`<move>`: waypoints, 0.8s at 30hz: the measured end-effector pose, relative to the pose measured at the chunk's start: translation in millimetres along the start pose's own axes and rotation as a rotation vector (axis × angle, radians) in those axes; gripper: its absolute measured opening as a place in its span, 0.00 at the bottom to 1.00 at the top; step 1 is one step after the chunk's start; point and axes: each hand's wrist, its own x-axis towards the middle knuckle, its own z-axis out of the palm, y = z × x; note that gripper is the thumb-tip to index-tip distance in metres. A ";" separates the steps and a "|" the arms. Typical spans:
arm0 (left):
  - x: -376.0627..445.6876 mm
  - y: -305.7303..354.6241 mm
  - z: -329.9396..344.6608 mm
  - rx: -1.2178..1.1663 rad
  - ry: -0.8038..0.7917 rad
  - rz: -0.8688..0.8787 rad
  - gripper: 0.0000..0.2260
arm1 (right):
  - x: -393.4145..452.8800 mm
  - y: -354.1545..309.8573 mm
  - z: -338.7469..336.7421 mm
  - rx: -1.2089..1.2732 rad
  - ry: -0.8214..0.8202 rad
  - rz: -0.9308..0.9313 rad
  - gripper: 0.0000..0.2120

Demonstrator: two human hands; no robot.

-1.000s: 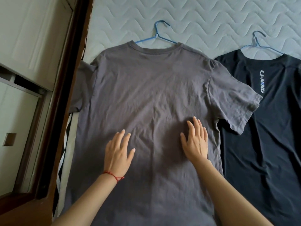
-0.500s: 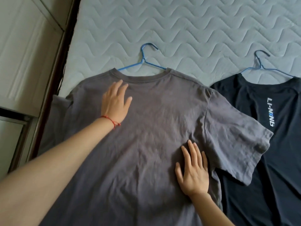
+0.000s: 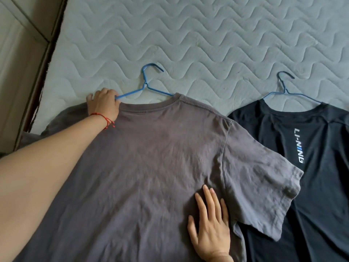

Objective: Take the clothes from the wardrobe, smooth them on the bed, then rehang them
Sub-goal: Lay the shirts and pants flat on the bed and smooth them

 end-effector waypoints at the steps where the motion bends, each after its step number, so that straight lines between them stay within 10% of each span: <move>1: 1.0 -1.3 -2.7 -0.030 -0.006 0.019 0.11 | -0.1 -0.3 -0.6 -0.005 0.004 -0.004 0.29; 14: -66.0 15.7 -66.3 -0.341 0.310 0.168 0.05 | 32.0 15.5 -47.9 0.119 0.261 -0.091 0.16; 19: -91.6 30.3 -83.8 -0.365 0.355 0.205 0.03 | 130.4 69.5 -98.2 0.240 0.471 0.266 0.16; 24: -101.6 35.7 -82.9 -0.379 0.365 0.173 0.03 | 235.4 96.9 -97.9 0.334 0.139 0.484 0.14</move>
